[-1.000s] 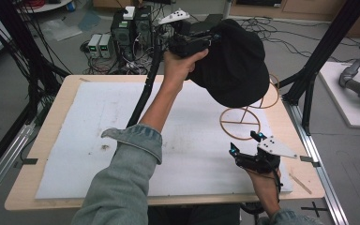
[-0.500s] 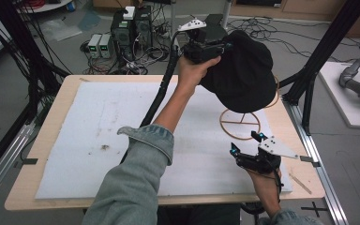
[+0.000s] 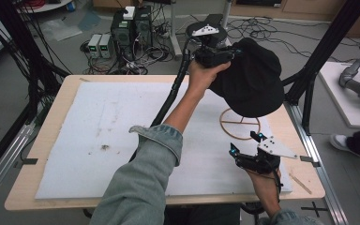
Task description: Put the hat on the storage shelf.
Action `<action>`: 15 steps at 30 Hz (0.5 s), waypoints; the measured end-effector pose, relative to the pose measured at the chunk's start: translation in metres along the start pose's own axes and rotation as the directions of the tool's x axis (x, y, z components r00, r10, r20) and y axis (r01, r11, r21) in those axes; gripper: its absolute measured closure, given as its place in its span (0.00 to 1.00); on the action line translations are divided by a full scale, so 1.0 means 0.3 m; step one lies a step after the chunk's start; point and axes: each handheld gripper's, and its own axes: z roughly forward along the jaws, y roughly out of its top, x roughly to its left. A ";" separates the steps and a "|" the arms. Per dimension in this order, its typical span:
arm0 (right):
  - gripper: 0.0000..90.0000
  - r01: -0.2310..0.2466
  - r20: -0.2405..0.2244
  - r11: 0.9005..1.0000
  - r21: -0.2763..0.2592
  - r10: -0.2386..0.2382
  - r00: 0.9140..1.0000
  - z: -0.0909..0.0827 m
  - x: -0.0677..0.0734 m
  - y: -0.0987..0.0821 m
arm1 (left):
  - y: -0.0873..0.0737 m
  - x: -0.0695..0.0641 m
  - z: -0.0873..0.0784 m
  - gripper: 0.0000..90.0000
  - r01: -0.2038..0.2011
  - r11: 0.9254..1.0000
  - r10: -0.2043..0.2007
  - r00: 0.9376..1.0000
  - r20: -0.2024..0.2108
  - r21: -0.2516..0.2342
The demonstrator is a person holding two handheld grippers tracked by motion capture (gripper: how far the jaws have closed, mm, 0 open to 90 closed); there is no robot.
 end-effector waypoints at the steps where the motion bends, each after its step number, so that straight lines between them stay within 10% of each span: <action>1: 0.15 0.009 0.002 1.000 -0.004 -0.009 1.000 0.001 -0.005 -0.001 | -0.005 -0.002 0.015 0.82 0.000 1.000 0.000 1.000 0.000 0.011; 15: 0.15 -0.002 -0.002 1.000 -0.001 0.002 1.000 0.000 -0.006 0.000 | -0.048 -0.022 0.108 0.80 -0.022 0.997 0.021 1.000 0.018 0.074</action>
